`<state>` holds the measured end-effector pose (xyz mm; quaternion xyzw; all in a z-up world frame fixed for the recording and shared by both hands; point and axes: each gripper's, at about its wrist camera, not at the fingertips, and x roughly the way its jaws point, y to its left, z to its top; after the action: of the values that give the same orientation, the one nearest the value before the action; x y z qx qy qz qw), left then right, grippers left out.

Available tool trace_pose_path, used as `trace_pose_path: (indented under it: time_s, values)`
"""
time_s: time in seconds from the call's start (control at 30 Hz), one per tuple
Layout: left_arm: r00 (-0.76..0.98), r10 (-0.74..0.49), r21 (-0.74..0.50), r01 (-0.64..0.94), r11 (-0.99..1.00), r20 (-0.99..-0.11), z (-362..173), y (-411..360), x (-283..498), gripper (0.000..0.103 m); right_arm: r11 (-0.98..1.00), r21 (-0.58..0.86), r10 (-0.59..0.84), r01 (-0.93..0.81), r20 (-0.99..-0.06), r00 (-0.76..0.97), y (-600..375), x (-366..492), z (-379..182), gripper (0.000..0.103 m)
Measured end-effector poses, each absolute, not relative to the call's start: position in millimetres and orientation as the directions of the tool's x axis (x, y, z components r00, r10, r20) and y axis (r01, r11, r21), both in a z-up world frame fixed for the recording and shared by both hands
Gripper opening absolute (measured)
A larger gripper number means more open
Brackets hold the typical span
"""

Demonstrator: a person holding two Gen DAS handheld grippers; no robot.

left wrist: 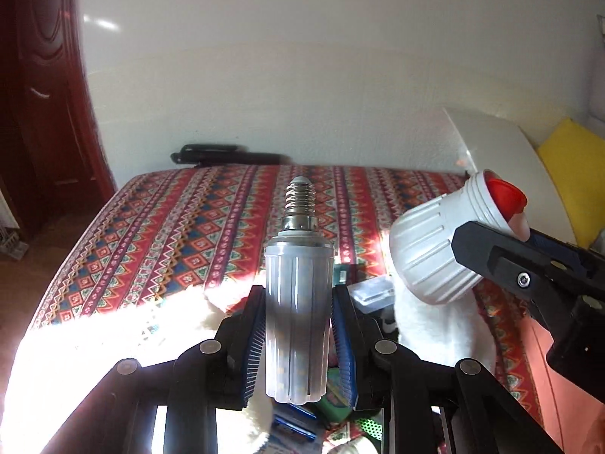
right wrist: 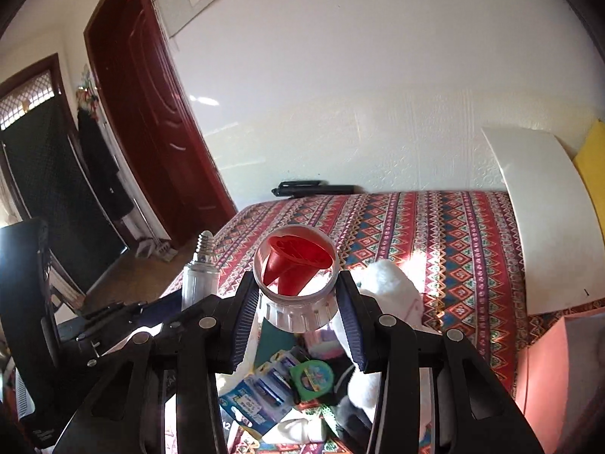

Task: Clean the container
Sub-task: 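Carry the bulb and cup out and release them on the blanket, then grasp the dark glass bottle with left gripper while right grasps brown tassel pouch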

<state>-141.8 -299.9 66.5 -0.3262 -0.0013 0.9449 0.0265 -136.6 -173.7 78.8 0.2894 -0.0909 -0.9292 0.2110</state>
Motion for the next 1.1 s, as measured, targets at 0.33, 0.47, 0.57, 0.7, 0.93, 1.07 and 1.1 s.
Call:
trace_pose_path:
  time_s: [0.33, 0.47, 0.57, 0.7, 0.93, 1.07, 1.1]
  values:
    - [-0.800, -0.014, -0.001, 0.019, -1.000, -0.600, 48.6, -324.9, -163.8, 0.094, -0.923, 0.242, -0.383, 0.299, -0.510, -0.770, -184.7, -163.9, 61.9, 0.082]
    - [-0.795, 0.023, -0.031, -0.006, -1.000, -0.606, 49.4, -307.6, -161.4, 0.094, -0.930, 0.272, -0.356, 0.248, -0.490, -0.796, -150.9, -151.3, 75.3, 0.083]
    - [-0.802, 0.060, -0.025, -0.055, -0.998, -0.594, 53.9, -279.3, -148.3, 0.094, -0.934, 0.302, -0.319, 0.193, -0.453, -0.832, -111.5, -132.8, 89.9, 0.086]
    - [-0.797, 0.139, 0.002, -0.173, -0.985, -0.588, 60.3, -213.5, -124.8, 0.095, -0.934, 0.341, -0.253, 0.107, -0.418, -0.873, -45.5, -103.0, 106.1, 0.091]
    - [-0.680, 0.342, 0.008, -0.455, -0.890, -0.649, 51.4, -87.0, -96.3, 0.096, -0.953, 0.252, -0.004, -0.167, -0.563, -0.827, 100.7, -45.7, 96.6, 0.095]
    - [-0.515, 0.422, -0.020, -0.616, -0.788, -0.746, 34.6, -19.9, -83.2, 0.096, -0.920, 0.268, 0.053, -0.286, -0.637, -0.769, 190.0, 1.6, 60.3, 0.095]
    - [-0.464, 0.434, -0.031, -0.655, -0.755, -0.772, 27.3, -6.1, -82.3, 0.096, -0.908, 0.291, 0.038, -0.301, -0.659, -0.751, 211.2, 12.0, 46.4, 0.092]
